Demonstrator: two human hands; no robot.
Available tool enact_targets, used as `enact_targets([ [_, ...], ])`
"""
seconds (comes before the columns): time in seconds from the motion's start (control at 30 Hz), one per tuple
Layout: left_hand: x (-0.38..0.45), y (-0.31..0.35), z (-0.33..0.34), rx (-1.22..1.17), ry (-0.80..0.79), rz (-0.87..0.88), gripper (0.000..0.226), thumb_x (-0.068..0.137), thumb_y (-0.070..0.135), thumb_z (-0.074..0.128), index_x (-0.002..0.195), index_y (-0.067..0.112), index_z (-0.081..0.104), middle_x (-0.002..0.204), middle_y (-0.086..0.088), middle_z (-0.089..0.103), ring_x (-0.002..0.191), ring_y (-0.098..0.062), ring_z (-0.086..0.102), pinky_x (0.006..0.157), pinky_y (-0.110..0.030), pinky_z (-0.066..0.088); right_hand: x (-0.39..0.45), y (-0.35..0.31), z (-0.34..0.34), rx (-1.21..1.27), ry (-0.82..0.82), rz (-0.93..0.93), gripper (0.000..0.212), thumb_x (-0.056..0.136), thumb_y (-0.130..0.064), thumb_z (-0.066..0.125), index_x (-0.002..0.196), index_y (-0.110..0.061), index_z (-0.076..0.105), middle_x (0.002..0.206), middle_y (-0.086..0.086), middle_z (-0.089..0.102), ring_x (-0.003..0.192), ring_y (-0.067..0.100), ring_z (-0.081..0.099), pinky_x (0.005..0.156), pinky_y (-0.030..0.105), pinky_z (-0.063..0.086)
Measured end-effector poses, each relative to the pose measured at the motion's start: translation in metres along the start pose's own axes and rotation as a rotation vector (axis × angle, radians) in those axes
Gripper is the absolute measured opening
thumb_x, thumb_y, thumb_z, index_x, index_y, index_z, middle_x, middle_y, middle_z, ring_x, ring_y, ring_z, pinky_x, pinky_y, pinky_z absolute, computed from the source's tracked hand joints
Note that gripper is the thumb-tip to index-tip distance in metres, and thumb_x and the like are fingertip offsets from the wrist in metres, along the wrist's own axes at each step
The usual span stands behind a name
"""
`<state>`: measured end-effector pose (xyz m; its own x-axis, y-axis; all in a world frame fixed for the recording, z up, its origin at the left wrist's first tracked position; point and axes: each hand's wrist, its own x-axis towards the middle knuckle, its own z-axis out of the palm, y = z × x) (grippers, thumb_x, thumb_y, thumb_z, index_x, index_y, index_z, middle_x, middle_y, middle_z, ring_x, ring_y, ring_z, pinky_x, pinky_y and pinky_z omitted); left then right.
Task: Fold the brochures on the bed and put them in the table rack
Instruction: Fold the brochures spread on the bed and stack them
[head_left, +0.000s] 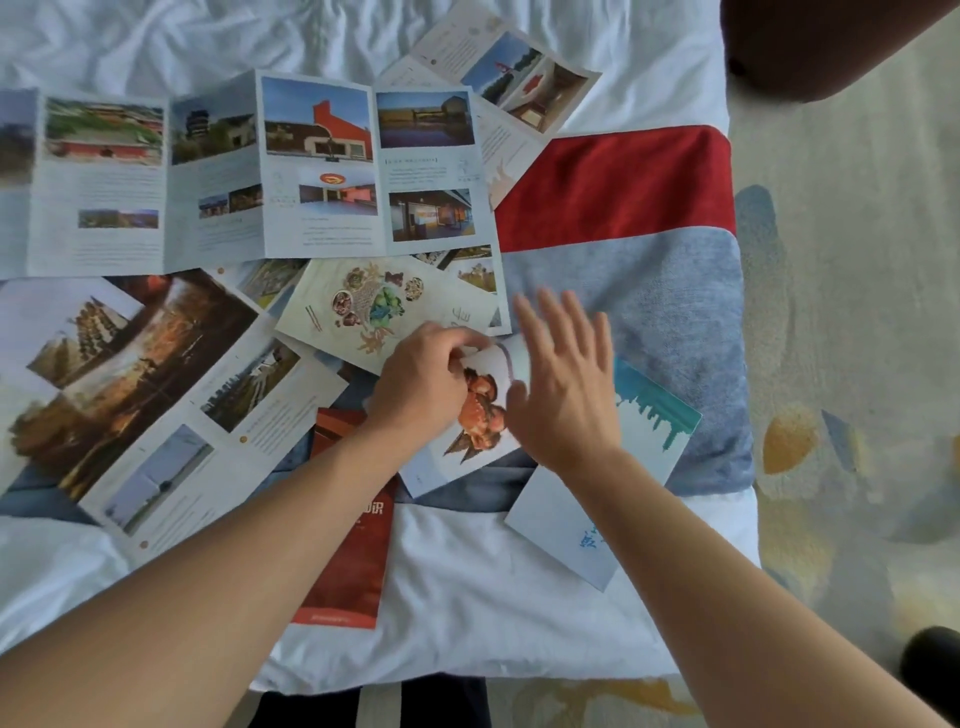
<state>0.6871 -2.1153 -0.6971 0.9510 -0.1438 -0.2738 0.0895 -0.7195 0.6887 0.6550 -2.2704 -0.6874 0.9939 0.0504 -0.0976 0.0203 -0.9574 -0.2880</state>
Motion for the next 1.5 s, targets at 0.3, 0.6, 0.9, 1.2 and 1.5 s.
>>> enact_targets([
  [0.3,-0.024,-0.03,-0.031,0.135,0.254,0.044,0.034,0.085,0.018,0.073,0.118,0.02,0.068,0.114,-0.004,0.061,0.109,-0.025,0.055,0.092,-0.041,0.042,0.006,-0.03,0.003,-0.036,0.053,-0.073,0.028,0.082,-0.012,0.052,0.103,-0.015,0.07,0.092,0.005,0.068,0.085,0.03,0.058,0.079,0.04,0.038],
  [0.6,-0.077,-0.096,-0.047,0.13,0.074,-0.349,0.025,0.093,0.024,0.059,0.118,0.023,0.059,0.118,0.0,0.057,0.107,-0.021,0.059,0.081,-0.039,0.051,0.005,-0.052,-0.023,0.353,0.293,0.354,0.025,0.078,-0.008,0.037,0.096,-0.018,0.05,0.087,-0.005,0.056,0.076,0.024,0.048,0.056,0.032,0.029],
  [0.9,-0.113,-0.123,-0.045,0.111,0.012,-0.345,0.033,0.088,0.028,0.063,0.12,0.023,0.058,0.122,0.001,0.061,0.11,-0.022,0.058,0.087,-0.043,0.052,-0.078,-0.067,0.045,0.588,-0.059,0.872,0.031,0.086,-0.004,0.039,0.11,-0.021,0.05,0.089,0.0,0.058,0.071,0.014,0.052,0.062,0.032,0.043],
  [1.2,-0.132,-0.132,-0.042,-0.047,0.013,-0.307,0.043,0.093,0.03,0.061,0.133,0.018,0.051,0.128,-0.003,0.062,0.117,-0.024,0.057,0.094,-0.042,0.049,-0.124,-0.1,0.077,0.623,-0.233,0.857,0.024,0.085,-0.012,0.044,0.105,-0.024,0.051,0.093,-0.002,0.064,0.086,0.024,0.063,0.077,0.047,0.058],
  [1.5,-0.149,-0.142,-0.046,0.148,-0.053,-0.099,0.042,0.091,0.009,0.058,0.132,0.011,0.05,0.121,-0.008,0.059,0.114,-0.027,0.052,0.089,-0.033,0.044,-0.126,-0.142,0.093,0.58,-0.274,0.765,0.02,0.086,-0.017,0.053,0.104,-0.022,0.045,0.095,0.004,0.062,0.088,0.028,0.06,0.069,0.033,0.044],
])
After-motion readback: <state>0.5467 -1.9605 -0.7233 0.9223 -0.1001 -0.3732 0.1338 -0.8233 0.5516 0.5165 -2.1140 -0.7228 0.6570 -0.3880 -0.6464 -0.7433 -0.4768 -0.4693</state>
